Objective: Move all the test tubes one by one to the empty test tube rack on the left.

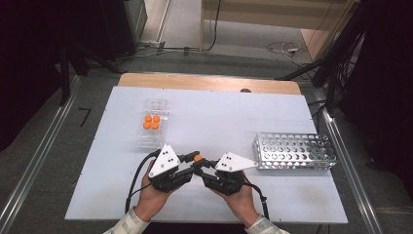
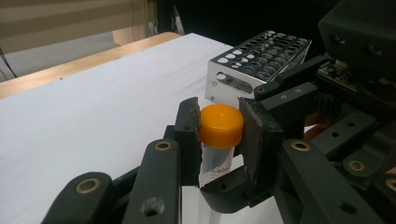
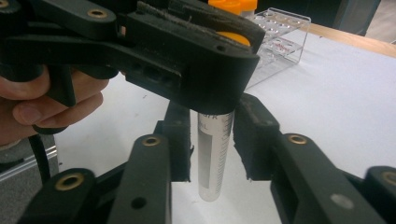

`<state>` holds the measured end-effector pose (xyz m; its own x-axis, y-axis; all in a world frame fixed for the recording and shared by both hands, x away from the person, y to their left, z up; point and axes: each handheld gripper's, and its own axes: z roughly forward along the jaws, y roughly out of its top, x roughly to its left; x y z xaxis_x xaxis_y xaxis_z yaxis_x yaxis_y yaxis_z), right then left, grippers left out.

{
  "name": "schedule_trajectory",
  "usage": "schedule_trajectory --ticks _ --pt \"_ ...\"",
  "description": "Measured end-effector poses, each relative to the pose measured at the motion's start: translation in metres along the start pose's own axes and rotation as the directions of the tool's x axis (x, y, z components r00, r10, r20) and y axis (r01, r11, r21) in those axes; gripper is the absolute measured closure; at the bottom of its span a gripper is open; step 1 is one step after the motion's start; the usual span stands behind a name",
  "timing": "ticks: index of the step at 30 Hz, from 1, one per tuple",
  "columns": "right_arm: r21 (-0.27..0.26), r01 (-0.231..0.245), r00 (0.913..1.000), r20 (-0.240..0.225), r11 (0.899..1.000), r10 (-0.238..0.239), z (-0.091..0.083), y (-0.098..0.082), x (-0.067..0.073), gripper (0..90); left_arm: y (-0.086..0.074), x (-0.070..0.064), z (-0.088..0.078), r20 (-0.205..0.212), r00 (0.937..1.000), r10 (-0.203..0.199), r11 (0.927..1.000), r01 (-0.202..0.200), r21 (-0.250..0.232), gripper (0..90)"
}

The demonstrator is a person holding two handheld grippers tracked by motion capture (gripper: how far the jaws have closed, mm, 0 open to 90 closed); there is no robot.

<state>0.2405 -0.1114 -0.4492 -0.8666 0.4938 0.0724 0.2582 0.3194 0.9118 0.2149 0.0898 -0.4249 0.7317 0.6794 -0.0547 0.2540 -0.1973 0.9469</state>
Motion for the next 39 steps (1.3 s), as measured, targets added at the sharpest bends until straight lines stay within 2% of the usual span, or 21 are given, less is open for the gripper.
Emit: schedule_trajectory --ticks 4,10,19,29,39 --pt "-0.008 -0.006 1.0 0.007 1.0 0.006 -0.0007 0.0004 -0.0011 54.9 0.0002 0.0001 -0.0003 -0.002 1.0 -0.001 1.0 0.001 -0.003 70.1" --pt "-0.006 -0.033 0.9992 0.022 0.999 0.033 -0.0011 0.0009 -0.0031 37.6 0.0 0.0012 -0.0009 -0.01 0.9999 -0.005 1.0 0.005 -0.004 70.1" --pt "0.005 -0.033 0.9986 0.041 0.999 0.032 -0.0028 0.0023 -0.003 25.1 0.0004 0.0021 -0.0024 -0.014 0.9999 -0.007 0.9999 0.007 -0.01 70.1" --pt "0.026 -0.049 0.9974 0.055 0.998 0.048 -0.0051 0.0022 -0.0066 17.9 0.0016 0.0045 -0.0052 -0.024 0.9996 -0.014 0.9997 0.014 -0.018 70.1" --pt "0.034 -0.053 0.9969 0.061 0.998 0.051 -0.009 0.0015 -0.0089 17.5 0.0022 0.0075 -0.0079 -0.035 0.9992 -0.021 0.9995 0.02 -0.024 70.1"
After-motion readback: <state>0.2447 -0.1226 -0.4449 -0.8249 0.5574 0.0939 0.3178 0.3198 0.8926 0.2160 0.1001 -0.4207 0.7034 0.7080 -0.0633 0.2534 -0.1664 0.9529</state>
